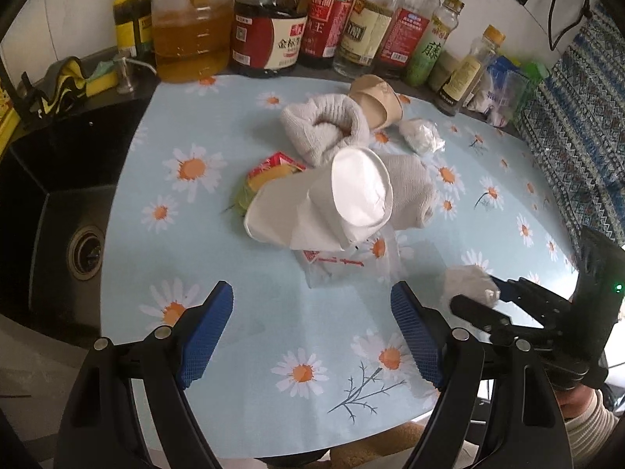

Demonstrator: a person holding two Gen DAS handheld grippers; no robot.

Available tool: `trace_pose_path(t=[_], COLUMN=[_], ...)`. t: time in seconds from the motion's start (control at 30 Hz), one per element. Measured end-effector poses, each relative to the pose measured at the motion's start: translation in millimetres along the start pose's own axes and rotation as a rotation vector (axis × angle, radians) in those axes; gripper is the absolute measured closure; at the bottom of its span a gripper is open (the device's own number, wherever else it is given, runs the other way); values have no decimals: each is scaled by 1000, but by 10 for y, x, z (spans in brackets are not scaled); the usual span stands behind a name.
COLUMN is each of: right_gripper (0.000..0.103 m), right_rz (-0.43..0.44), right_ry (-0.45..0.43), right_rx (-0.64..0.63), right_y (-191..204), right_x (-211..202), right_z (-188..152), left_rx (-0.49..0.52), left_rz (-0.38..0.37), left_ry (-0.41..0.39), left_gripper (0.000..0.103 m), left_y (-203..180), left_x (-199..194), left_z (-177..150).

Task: Collect trash
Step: 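Grasp the plastic bag of tissues with the right tool while the left tool grasps the white paper cup, then carry the white paper cup in the left tool while the right tool carries the tissue bag to the bin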

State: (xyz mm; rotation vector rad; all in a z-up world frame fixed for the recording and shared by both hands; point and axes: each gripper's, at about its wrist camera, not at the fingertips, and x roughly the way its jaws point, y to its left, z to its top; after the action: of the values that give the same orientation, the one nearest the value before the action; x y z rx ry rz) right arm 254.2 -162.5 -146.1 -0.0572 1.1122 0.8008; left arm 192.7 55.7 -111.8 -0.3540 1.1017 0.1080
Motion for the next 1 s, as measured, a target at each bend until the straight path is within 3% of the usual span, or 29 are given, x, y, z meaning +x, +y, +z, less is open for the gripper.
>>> trace_pose_path(t=[0.07,0.17,0.3,0.57,0.77,0.9,1.0], right_gripper=[47,47,47,47,47,47,47], right_rz=[-7,-13,-17,-13,2,18,35], right_ry=[-8,-19,-36,-55,-44,-49,-39], right_rx=[11,25,39,68,58,57,55], right_y=[-28,-50,-68,-154,-232,-322,-400], right_x=[-62,-141,-241,-355,-336,-334,-308], right_z=[-21,-37,-60,-96,-71,-15,19], left_rx=[7,11,34,59,20,10,-14], left_rz=[8,2,0,119,181,211,211], left_ry=[1,-7,-18,-28,-7,26,20], left_gripper=[22,14,14,14,15,38,41], left_y=[-12,-48,-174,-365,-365,-376,-352], left_x=[19,29,43,186,353,459,468], left_z=[17,81,178,413,530,545,518])
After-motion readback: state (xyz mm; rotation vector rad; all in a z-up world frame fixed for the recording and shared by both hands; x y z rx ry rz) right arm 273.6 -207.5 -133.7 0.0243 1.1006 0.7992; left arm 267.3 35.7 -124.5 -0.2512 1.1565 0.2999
